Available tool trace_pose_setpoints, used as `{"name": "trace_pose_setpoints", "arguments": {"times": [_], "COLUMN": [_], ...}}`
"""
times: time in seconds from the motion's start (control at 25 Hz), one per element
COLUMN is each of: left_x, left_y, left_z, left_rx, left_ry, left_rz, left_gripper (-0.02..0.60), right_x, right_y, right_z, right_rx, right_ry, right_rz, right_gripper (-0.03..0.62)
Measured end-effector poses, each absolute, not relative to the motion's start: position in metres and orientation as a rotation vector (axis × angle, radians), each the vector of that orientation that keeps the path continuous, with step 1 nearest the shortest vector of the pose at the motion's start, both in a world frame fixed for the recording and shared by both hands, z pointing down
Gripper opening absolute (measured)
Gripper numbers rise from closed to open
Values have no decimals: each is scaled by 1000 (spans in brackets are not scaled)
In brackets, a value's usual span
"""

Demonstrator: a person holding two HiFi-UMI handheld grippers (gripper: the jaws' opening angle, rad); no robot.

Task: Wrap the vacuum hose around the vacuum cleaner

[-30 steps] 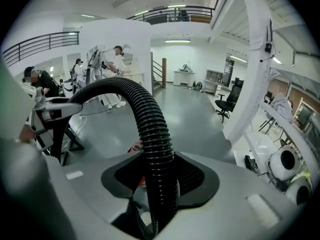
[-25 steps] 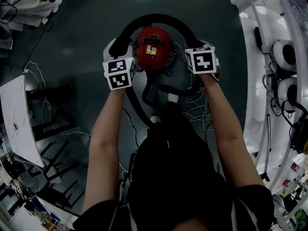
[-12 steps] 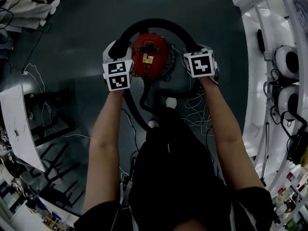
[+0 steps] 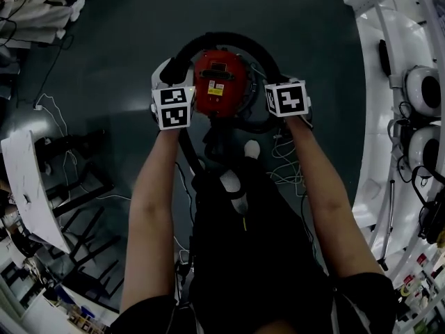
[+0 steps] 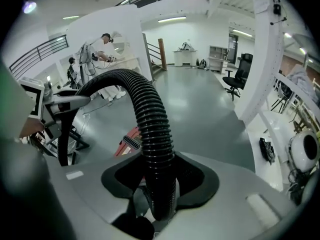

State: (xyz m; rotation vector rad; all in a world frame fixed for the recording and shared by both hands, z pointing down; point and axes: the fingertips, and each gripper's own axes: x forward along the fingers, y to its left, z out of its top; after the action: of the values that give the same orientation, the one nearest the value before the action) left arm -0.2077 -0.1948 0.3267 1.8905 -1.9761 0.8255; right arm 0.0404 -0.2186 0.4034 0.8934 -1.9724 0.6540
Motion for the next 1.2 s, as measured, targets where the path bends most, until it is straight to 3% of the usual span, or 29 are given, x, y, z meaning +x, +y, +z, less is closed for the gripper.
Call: {"name": "trace_pose_setpoints", "arguments": {"times": [1.2], "left_x": [-269], "left_y": [-229], "left_z": [462], "left_rx": [1958], "left_ry": [-1761], "left_rz": [866], "left_gripper": [187], "right_x": [-11], "right_y": [-230], "right_z": [503], "right_rx": [1024], "right_ry": [-1792], "right_rz": [702], "right_gripper": [183]}}
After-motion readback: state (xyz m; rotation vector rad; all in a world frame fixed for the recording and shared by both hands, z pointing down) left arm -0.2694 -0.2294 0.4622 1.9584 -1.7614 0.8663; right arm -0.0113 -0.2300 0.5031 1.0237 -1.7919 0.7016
